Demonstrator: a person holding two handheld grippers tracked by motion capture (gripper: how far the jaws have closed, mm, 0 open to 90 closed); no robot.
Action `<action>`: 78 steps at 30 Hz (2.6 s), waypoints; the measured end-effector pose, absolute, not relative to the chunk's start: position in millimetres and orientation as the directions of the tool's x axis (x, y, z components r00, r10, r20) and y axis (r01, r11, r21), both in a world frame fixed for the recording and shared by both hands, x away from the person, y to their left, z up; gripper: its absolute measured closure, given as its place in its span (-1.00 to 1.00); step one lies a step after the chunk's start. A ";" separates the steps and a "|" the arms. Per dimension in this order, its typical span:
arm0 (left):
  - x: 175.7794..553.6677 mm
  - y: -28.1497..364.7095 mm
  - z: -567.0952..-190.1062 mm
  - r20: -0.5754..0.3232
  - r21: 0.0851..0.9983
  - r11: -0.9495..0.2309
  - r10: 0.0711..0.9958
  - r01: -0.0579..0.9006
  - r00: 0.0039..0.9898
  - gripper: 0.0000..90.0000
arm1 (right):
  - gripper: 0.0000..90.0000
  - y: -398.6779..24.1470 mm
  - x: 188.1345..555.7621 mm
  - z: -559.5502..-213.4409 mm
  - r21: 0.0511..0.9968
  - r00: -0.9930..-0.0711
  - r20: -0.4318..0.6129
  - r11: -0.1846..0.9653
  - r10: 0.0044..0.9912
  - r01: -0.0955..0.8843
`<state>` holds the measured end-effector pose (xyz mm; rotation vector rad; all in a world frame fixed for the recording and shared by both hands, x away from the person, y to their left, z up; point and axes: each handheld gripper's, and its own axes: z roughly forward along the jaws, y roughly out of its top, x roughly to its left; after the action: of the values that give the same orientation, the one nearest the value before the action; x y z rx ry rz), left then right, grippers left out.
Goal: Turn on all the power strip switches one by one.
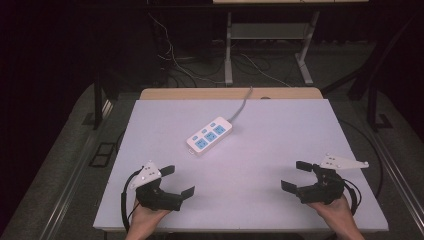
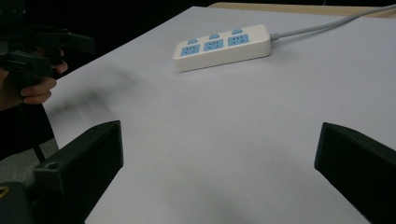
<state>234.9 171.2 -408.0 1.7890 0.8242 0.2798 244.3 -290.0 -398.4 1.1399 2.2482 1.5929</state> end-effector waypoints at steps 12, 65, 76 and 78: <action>235.1 177.1 -407.1 -0.212 0.904 -0.149 0.660 0.402 0.721 -1.00 | -0.97 -291.1 243.7 -399.9 0.854 -0.694 0.290 0.149 0.659 0.499; 287.0 160.7 -363.8 -0.187 0.815 -0.337 0.615 0.471 0.766 -1.00 | -0.97 -297.5 244.6 -405.2 0.832 -0.683 0.283 0.182 0.673 0.524; 304.7 158.8 -353.2 -0.173 0.796 -0.374 0.614 0.477 0.770 -1.00 | -0.97 -297.7 245.2 -404.9 0.833 -0.684 0.277 0.186 0.675 0.521; 307.7 158.6 -352.1 -0.174 0.793 -0.376 0.614 0.479 0.770 -1.00 | -0.97 -297.3 245.1 -405.1 0.832 -0.684 0.275 0.190 0.676 0.522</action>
<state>307.7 158.6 -352.1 2.0424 0.8180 0.1858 245.1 -297.3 -405.1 1.1692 2.3006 1.5072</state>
